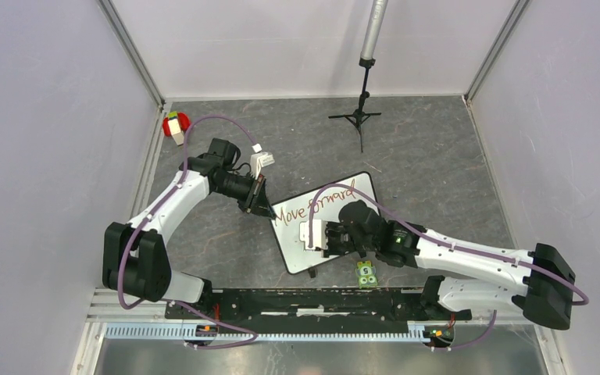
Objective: Write a sentence on the whiteboard
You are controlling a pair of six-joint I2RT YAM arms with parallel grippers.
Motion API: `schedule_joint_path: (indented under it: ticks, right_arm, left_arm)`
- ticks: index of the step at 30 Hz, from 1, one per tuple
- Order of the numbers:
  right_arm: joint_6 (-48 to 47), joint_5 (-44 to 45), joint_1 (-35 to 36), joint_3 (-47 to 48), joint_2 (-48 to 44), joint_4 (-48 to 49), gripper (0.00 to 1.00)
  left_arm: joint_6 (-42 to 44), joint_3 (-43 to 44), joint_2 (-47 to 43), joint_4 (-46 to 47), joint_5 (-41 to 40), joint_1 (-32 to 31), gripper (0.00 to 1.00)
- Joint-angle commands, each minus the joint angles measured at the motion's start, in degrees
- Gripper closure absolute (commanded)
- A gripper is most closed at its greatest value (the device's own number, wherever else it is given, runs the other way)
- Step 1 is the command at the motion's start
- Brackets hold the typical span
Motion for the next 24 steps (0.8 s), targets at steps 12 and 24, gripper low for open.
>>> schedule_joint_path:
  ticks: [12, 24]
  right_arm:
    - [0.0, 5.3, 1.6, 1.4, 1.5, 4.4, 1.0]
    - [0.2, 9.1, 1.6, 0.9, 0.7, 7.5, 1.0]
  left_arm:
    - [1.6, 2.2, 0.7, -0.3, 0.7, -0.5, 0.98]
    - [1.7, 2.0, 0.7, -0.4, 0.6, -0.5, 0.98]
